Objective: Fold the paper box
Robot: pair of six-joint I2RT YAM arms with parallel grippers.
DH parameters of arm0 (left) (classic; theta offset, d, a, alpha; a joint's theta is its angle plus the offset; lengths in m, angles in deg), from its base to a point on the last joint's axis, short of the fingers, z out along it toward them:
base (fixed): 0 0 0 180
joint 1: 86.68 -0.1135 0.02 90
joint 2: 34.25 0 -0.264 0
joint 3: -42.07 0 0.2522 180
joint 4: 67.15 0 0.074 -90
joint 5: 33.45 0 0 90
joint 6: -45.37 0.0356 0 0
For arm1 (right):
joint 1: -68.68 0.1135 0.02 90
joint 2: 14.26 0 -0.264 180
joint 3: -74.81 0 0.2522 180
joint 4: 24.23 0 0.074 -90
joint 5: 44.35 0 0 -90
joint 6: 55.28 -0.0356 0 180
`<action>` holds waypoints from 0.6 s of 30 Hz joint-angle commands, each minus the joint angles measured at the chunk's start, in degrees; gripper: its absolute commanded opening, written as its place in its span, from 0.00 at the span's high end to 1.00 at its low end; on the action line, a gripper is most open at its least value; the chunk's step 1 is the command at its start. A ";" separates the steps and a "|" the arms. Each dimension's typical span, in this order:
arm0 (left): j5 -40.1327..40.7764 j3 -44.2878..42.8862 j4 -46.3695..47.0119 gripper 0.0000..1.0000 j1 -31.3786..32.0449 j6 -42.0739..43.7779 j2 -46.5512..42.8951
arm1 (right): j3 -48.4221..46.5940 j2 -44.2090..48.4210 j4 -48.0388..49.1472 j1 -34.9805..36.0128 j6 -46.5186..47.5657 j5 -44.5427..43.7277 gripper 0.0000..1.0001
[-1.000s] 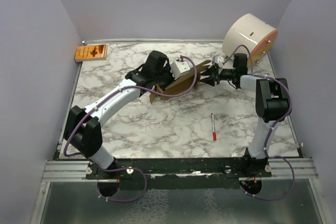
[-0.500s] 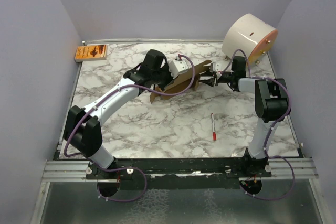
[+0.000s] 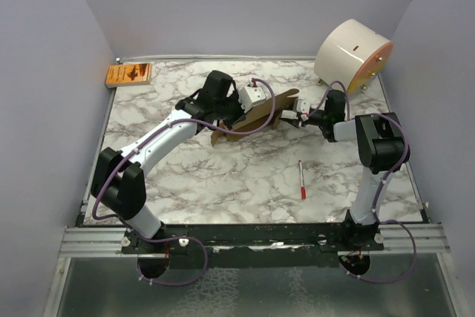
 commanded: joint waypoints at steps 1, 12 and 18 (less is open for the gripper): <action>-2.50 -0.96 -2.27 1.00 -0.20 0.85 1.00 | 3.00 0.49 12.73 0.82 -2.76 -3.45 0.61; -1.70 -3.14 -4.69 1.00 -0.47 1.61 1.81 | 6.49 -0.73 19.96 2.34 -1.52 -4.42 0.61; -2.02 -3.69 -5.37 1.00 -0.56 1.68 2.12 | 6.58 -1.70 20.58 3.45 -1.12 -6.80 0.61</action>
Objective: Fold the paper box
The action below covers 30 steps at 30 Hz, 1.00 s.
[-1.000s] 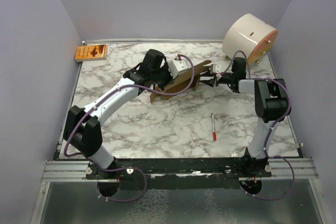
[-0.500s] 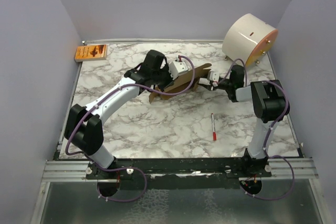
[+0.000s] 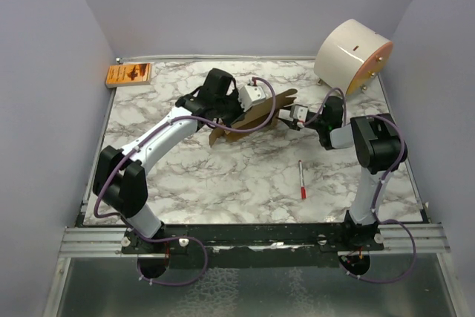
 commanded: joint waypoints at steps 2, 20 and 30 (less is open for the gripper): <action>-1.86 -1.57 -2.18 1.00 -0.24 0.80 0.94 | 0.43 -1.68 3.78 1.55 0.91 -3.61 0.61; -2.37 -1.51 -2.63 1.00 -0.34 0.79 0.96 | 1.19 -4.30 10.25 2.63 -4.29 -4.98 0.59; -3.02 -1.57 -2.55 1.00 -0.34 0.60 1.07 | 0.17 -4.82 10.04 3.84 -5.24 -10.15 0.57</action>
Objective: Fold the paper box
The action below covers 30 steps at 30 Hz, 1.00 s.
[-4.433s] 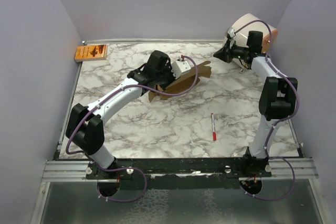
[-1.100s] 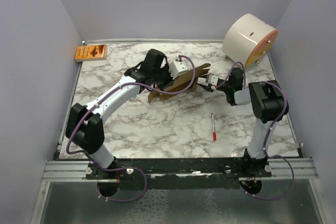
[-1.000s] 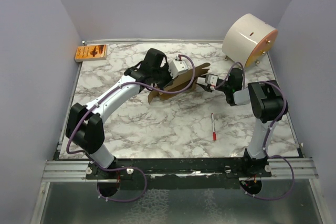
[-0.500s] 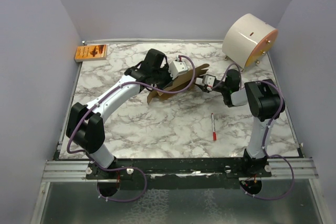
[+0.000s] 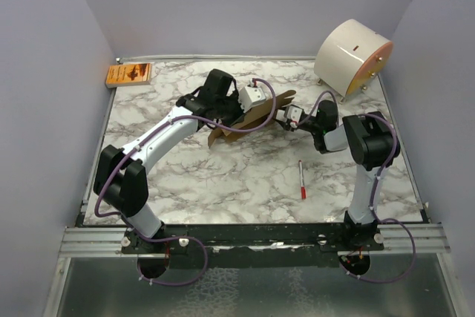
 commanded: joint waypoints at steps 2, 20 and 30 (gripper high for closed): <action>-2.71 -1.32 -1.06 1.00 -0.19 0.25 0.61 | -0.63 -1.27 2.47 1.17 -0.62 -3.77 0.60; -2.74 -1.52 -0.79 1.00 -0.27 0.00 0.51 | -1.17 -1.36 2.15 1.28 -1.53 -3.28 0.73; -2.55 -1.44 0.18 1.00 -2.34 -0.79 0.77 | -3.14 -1.71 1.21 1.45 -4.98 -2.67 0.63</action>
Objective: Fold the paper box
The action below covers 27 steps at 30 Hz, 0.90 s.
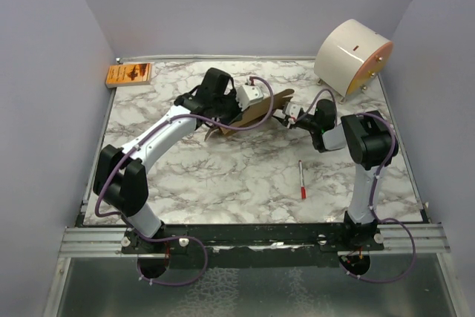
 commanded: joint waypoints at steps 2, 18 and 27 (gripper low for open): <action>-2.18 -1.42 0.60 1.00 -1.88 -0.98 0.76 | -2.84 -0.88 0.24 0.64 -2.30 0.79 0.63; -4.43 -1.23 2.06 1.00 -5.45 -3.15 1.47 | -8.90 -0.77 -12.39 2.40 -2.27 1.19 0.57; -9.64 -0.93 4.02 1.00 -8.25 -6.00 0.86 | -10.84 -1.26 -12.22 2.58 -6.61 1.73 0.64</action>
